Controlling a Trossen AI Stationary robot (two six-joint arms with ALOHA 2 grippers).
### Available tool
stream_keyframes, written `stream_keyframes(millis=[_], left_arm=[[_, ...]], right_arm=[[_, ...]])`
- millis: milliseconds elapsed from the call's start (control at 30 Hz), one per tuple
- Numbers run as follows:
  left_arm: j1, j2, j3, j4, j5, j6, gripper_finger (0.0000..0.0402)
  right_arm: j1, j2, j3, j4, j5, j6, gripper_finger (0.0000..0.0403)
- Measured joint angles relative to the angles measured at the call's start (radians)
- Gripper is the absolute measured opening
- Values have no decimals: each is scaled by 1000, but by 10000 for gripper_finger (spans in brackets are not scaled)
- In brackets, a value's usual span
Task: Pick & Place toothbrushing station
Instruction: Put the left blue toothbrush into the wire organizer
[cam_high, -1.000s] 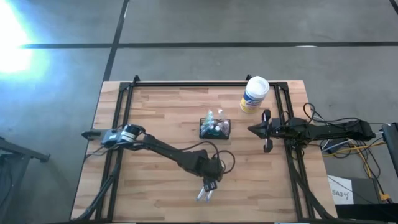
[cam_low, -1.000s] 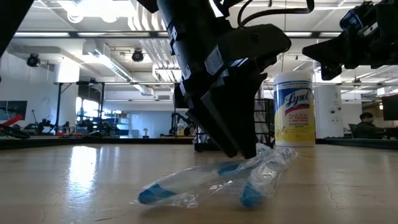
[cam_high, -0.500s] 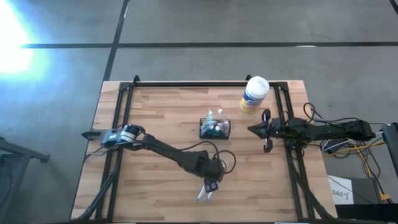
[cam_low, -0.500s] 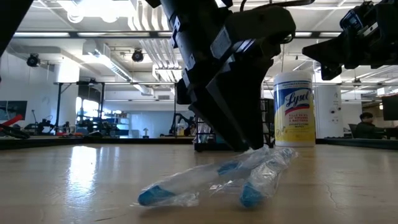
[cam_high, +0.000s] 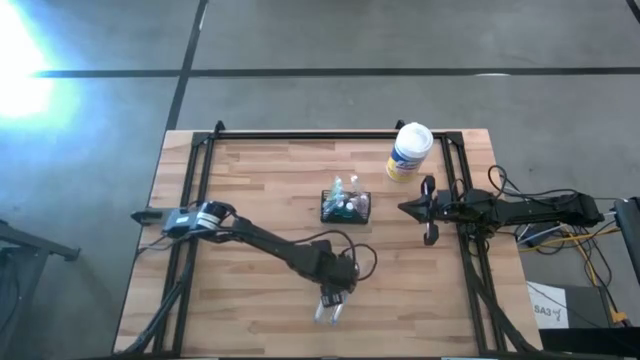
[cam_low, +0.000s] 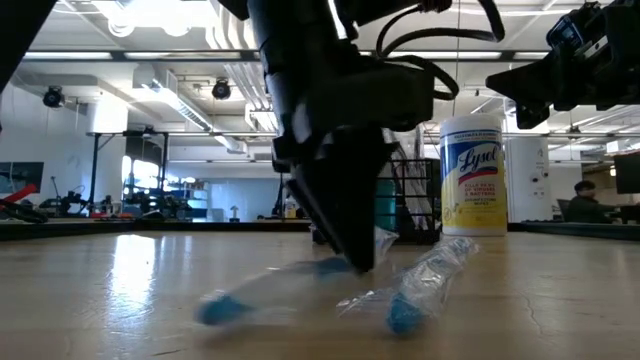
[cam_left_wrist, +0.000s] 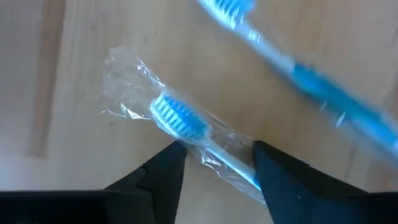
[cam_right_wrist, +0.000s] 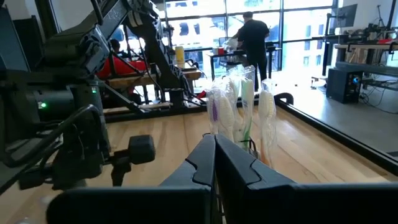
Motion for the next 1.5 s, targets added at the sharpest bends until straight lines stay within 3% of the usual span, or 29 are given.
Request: stream_keyframes(millis=[167, 400, 667, 833, 933, 1033, 1267, 1500], left_arm=[[0, -1, -1, -81, -5, 168, 142], [0, -1, -2, -124, -5, 259, 20], [-3, -14, -5, -124, -19, 287, 11], [-13, -99, -15, -109, -77, 352, 4], [-15, -224, -61, -51, -80, 392, 2], [-15, -387, -194, 55, -77, 405, 2], [-22, -930, -722, 490, -78, 508, 1], [-14, -1448, -1212, 782, -103, 535, 1]], right_arm=[[0, 0, 0, 0, 0, -1, 8], [0, 0, 0, -1, 0, -2, 8], [0, 0, 0, -2, 0, -2, 8], [0, 0, 0, -4, 0, -1, 8], [0, 0, 0, -7, 0, 1, 8], [0, 0, 0, -8, 0, 1, 8], [0, 0, 0, -8, 0, 0, 8], [0, 0, 0, -6, 0, 0, 8]])
